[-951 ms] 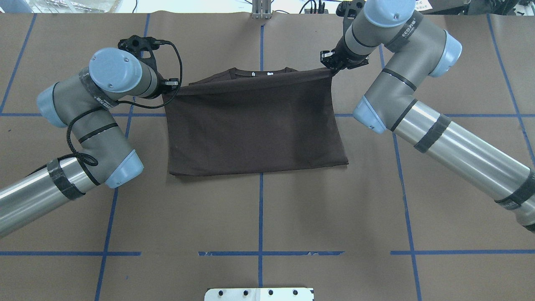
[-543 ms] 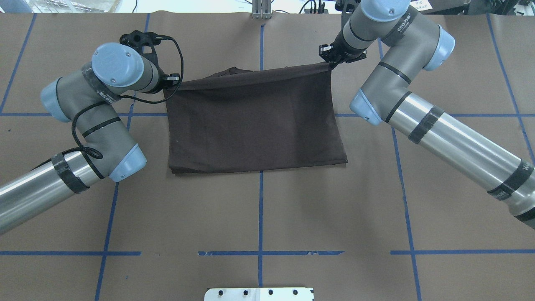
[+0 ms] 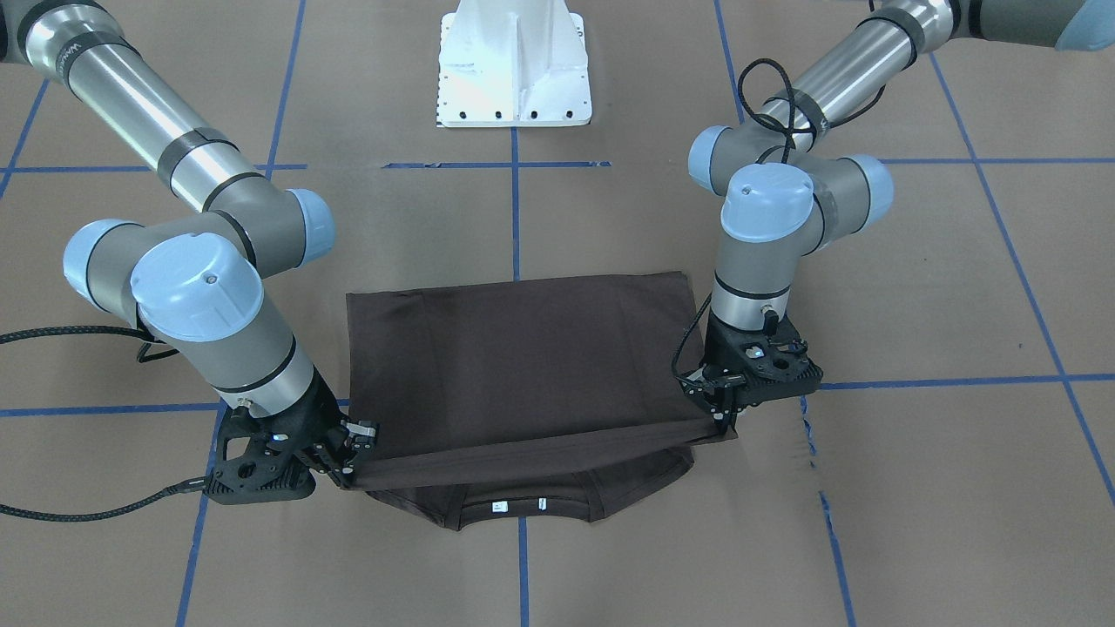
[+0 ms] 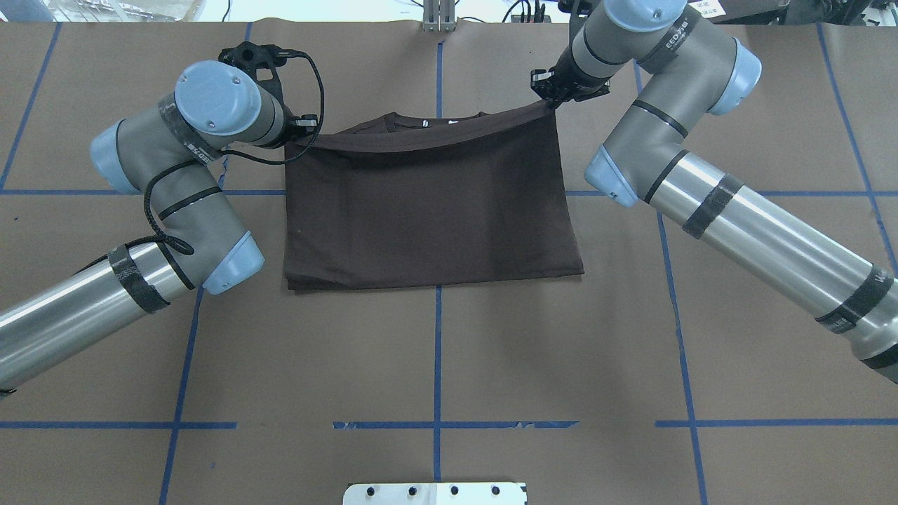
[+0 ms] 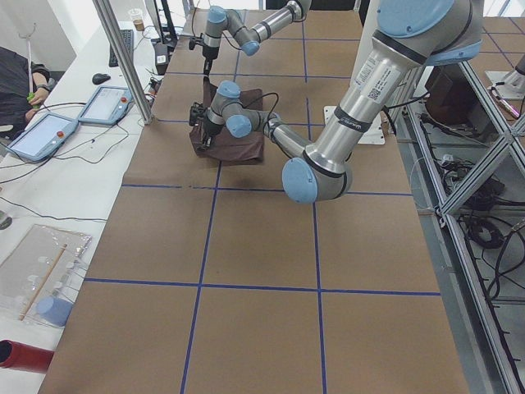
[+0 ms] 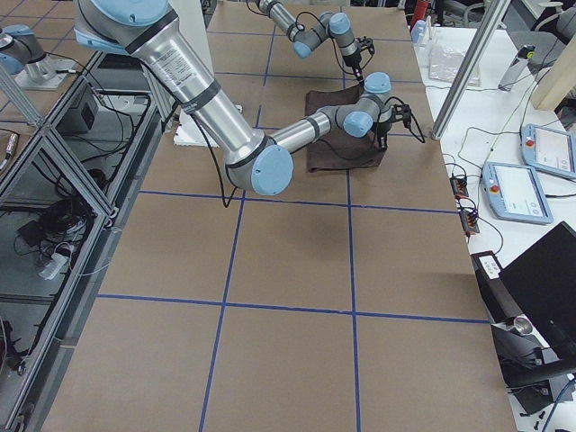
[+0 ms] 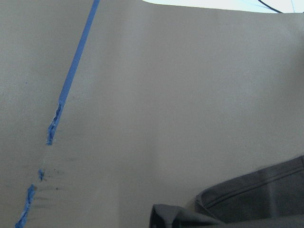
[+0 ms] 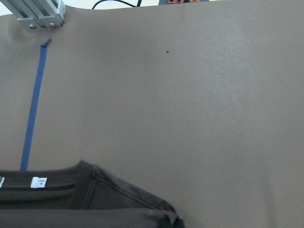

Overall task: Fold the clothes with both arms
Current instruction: 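Lift the hem with both grippers and fold it toward the collar, then release the hem near the collar and raise both grippers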

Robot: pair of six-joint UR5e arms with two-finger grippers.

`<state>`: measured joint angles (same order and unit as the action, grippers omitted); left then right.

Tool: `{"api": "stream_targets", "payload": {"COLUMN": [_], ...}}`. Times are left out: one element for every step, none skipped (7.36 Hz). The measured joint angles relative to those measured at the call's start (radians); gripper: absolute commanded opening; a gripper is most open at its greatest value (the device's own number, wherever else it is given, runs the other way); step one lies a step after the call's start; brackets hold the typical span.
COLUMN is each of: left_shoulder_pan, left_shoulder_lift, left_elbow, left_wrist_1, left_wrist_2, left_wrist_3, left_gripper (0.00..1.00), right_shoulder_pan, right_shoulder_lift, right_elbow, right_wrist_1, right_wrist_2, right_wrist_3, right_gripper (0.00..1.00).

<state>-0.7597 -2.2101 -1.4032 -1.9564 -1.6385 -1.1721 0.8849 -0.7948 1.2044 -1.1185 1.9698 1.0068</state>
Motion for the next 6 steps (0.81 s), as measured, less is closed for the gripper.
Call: {"api": "stream_targets", "payload": {"left_shoulder_pan": [-0.002,-0.008,-0.019,-0.029,-0.034,-0.036], "left_shoulder_lift": [-0.005,-0.010,-0.012,-0.009,0.000,0.015], "left_elbow": [-0.001,-0.002,-0.006,-0.028,-0.078,-0.156], "left_wrist_1": [0.000,0.001,0.005,0.018,0.054,0.118], "left_wrist_2": [-0.001,-0.010,-0.044,-0.087,-0.110,-0.121], "left_wrist_3": [0.003,0.006,0.008,0.009,0.010,0.009], "left_gripper": [1.00,1.00,1.00,1.00,1.00,1.00], "right_shoulder_pan": [0.001,0.003,0.005,0.000,-0.019,-0.056], "right_shoulder_lift": [-0.002,-0.009,-0.032,-0.083,-0.156,-0.229], "right_elbow": [0.005,0.014,0.039,0.097,0.174,0.249], "right_wrist_1": [0.000,0.000,-0.002,-0.008,-0.012,-0.013], "right_wrist_2": [0.014,0.053,0.100,0.126,0.137,0.135], "right_wrist_3": [-0.002,-0.005,-0.006,-0.001,0.011,0.043], "right_gripper": [1.00,1.00,1.00,1.00,1.00,1.00]}}
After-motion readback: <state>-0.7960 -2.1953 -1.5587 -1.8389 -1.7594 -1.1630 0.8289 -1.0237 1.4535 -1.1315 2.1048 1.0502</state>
